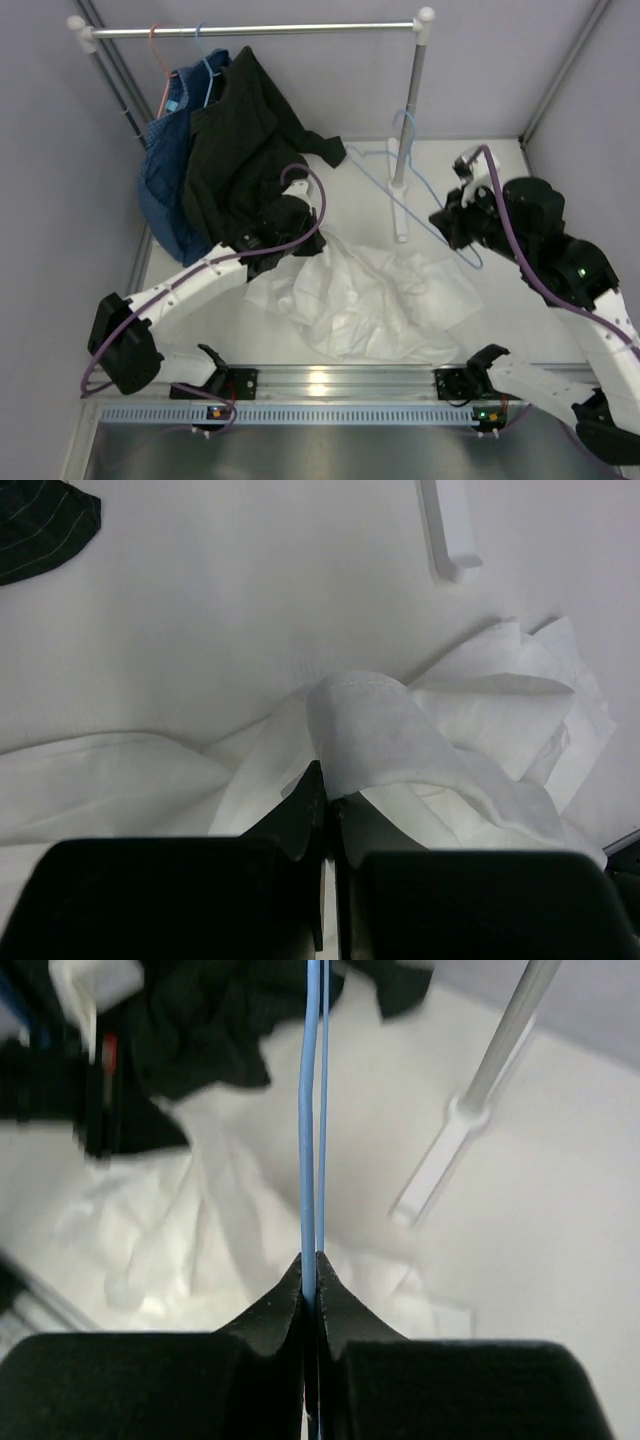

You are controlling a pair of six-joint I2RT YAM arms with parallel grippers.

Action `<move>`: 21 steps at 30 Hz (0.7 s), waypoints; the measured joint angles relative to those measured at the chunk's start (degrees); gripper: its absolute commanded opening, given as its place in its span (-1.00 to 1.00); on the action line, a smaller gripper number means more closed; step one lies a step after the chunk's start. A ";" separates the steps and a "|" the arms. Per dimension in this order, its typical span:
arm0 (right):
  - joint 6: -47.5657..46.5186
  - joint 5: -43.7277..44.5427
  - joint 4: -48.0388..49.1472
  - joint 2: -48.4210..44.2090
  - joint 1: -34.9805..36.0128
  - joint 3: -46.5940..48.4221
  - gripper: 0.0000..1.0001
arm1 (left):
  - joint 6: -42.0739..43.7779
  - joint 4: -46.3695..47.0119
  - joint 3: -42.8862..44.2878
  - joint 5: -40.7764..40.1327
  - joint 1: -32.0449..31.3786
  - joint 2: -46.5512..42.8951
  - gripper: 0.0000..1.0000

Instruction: Place the shirt on the hanger

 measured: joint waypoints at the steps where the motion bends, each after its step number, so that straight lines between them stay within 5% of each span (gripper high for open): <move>1: 0.94 -1.16 -1.95 -4.11 0.00 -4.35 -1.00 | 0.28 0.20 1.03 0.90 0.79 1.07 -1.00; 9: 5.35 -8.87 -17.40 -24.85 0.00 -17.73 -1.00 | 2.51 0.13 5.44 4.72 3.48 6.86 -1.00; 21: 6.47 -14.21 -21.16 -26.58 0.02 -16.81 -1.00 | 2.93 0.02 8.31 10.75 5.07 12.22 -1.00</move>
